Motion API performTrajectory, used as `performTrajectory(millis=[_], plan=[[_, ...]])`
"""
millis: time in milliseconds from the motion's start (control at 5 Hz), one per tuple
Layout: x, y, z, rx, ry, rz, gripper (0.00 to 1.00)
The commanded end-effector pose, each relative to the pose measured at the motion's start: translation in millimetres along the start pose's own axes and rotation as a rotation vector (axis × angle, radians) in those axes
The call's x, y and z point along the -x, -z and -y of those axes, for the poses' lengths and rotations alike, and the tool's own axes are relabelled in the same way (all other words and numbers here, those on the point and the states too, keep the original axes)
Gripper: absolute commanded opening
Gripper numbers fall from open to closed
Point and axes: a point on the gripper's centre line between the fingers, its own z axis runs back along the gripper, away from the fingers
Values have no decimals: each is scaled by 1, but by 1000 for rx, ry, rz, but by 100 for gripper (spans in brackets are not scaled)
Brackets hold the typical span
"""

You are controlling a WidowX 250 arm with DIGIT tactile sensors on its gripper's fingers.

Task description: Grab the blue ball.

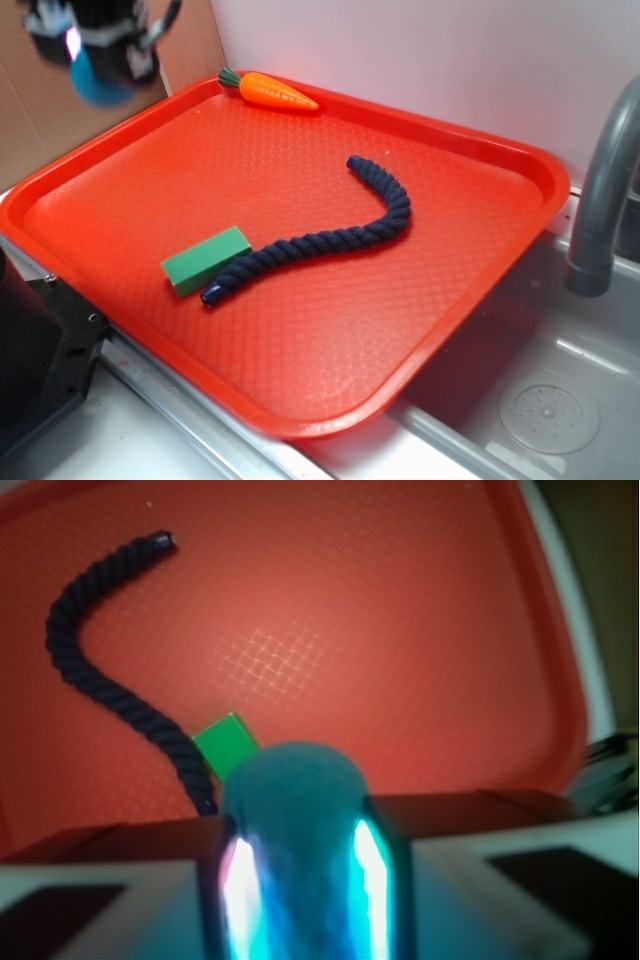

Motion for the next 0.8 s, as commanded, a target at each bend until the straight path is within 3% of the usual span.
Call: performTrajectory(millis=[0,400,600], plan=[[-19,-42,-15,15,-6,45,0],[-51,-59,-23,41,-7,63,0],[-55,-56,-17,23,-3,60,0]])
